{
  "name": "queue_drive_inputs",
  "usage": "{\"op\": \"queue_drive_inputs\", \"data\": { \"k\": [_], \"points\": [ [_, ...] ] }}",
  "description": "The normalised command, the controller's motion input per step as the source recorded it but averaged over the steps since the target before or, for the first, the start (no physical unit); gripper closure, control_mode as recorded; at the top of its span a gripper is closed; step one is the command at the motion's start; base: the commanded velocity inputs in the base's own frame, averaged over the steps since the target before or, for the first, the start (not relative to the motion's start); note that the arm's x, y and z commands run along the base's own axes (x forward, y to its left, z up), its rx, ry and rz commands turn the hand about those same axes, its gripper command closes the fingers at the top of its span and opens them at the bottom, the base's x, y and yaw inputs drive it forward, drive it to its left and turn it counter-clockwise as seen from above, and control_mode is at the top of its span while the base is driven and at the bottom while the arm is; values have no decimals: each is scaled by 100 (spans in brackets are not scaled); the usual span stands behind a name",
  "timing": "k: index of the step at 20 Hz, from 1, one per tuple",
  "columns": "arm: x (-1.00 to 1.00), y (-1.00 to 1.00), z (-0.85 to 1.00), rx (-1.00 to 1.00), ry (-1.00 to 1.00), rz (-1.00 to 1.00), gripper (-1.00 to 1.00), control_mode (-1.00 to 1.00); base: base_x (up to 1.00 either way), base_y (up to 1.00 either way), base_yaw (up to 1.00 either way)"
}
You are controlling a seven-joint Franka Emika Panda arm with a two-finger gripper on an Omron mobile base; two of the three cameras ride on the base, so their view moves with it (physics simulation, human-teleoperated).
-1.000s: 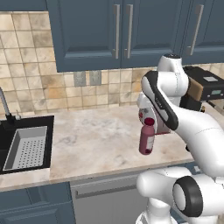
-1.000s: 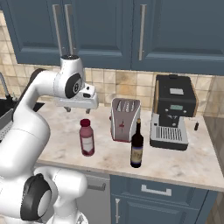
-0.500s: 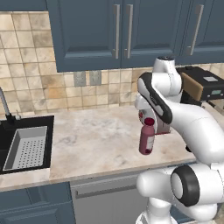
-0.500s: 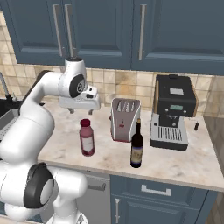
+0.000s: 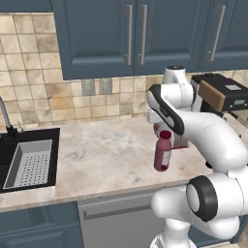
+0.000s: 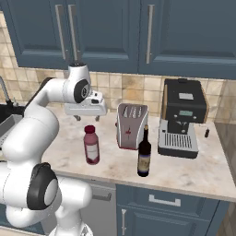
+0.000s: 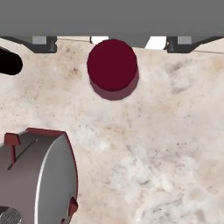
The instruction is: There is a wine glass and glass cup on the dining counter. Place the wine bottle next to the wine glass and the juice bottle next to the glass cup.
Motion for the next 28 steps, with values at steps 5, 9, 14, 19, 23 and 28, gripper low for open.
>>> {"op": "queue_drive_inputs", "data": {
  "k": [5, 9, 14, 19, 23, 28],
  "points": [
    [0, -5, -18, -1, 0, 0, -100, -100, 0, 0, 0],
    [0, -6, -16, 0, 0, 0, -100, -100, 0, 0, 0],
    [0, -2, -16, 0, 0, 0, -100, -100, 0, 0, 0],
    [0, 0, -17, 0, 1, 0, -100, -100, 0, 0, 0],
    [0, 0, -16, 0, 1, 0, -100, -100, 0, 0, 0],
    [0, 0, -13, 0, 0, 0, -100, -100, 0, 0, 0]
  ]
}}
